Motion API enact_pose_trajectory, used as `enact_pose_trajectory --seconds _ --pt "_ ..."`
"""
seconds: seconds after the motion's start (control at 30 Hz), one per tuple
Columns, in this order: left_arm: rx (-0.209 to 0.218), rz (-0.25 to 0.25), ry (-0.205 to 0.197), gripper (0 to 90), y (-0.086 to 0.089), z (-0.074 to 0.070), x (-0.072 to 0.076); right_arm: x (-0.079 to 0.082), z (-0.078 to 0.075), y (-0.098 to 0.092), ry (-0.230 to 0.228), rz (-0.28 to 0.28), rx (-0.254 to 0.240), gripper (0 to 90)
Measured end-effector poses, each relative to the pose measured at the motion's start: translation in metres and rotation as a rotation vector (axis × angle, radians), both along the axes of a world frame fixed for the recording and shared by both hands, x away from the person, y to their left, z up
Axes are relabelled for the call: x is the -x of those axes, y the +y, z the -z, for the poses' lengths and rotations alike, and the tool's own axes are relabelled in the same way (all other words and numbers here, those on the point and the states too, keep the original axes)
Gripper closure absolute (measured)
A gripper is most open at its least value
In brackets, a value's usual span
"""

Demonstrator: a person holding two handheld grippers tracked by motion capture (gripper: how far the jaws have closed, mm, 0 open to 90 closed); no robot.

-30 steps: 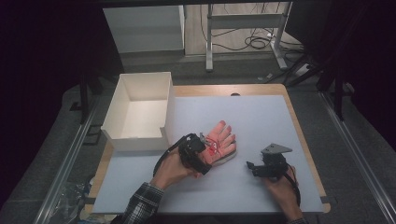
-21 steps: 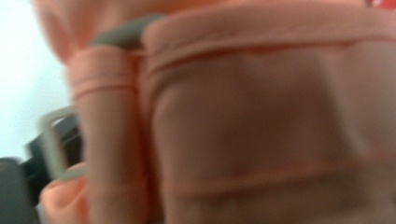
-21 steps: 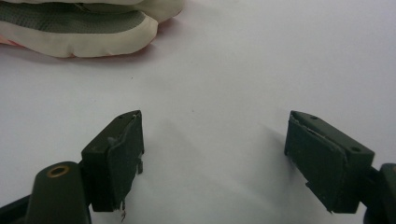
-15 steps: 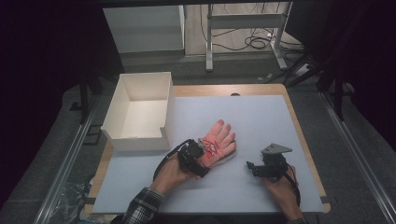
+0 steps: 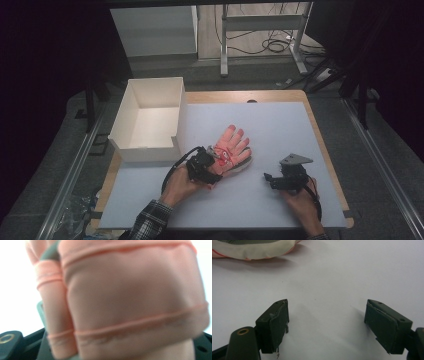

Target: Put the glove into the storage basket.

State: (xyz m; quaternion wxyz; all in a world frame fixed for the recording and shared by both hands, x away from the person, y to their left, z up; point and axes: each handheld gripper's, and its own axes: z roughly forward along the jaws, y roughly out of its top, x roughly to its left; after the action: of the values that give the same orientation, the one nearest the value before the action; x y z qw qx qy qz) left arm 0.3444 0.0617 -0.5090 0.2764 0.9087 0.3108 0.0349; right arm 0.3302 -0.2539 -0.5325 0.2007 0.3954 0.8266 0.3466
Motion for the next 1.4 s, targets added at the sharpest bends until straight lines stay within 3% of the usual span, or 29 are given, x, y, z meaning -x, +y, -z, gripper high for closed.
enact_pose_trajectory --seconds 0.13,0.3,0.67,1.4 --pt "0.018 -0.005 -0.01 47.2 -0.003 -0.004 -0.001 0.0 0.0 0.0 0.001 0.0 0.0 20.0" --pt "-0.009 0.002 -0.026 47.2 -0.011 -0.013 -0.006 0.0 0.0 0.0 0.001 0.001 -0.002 20.0" --pt "-0.003 -0.077 -0.068 46.9 -0.018 -0.046 -0.023 0.0 0.0 0.0 0.001 -0.001 -0.001 20.0" --pt "0.02 -0.183 -0.073 46.4 -0.002 -0.098 -0.064 0.0 0.0 0.0 0.003 -0.001 -0.005 19.9"
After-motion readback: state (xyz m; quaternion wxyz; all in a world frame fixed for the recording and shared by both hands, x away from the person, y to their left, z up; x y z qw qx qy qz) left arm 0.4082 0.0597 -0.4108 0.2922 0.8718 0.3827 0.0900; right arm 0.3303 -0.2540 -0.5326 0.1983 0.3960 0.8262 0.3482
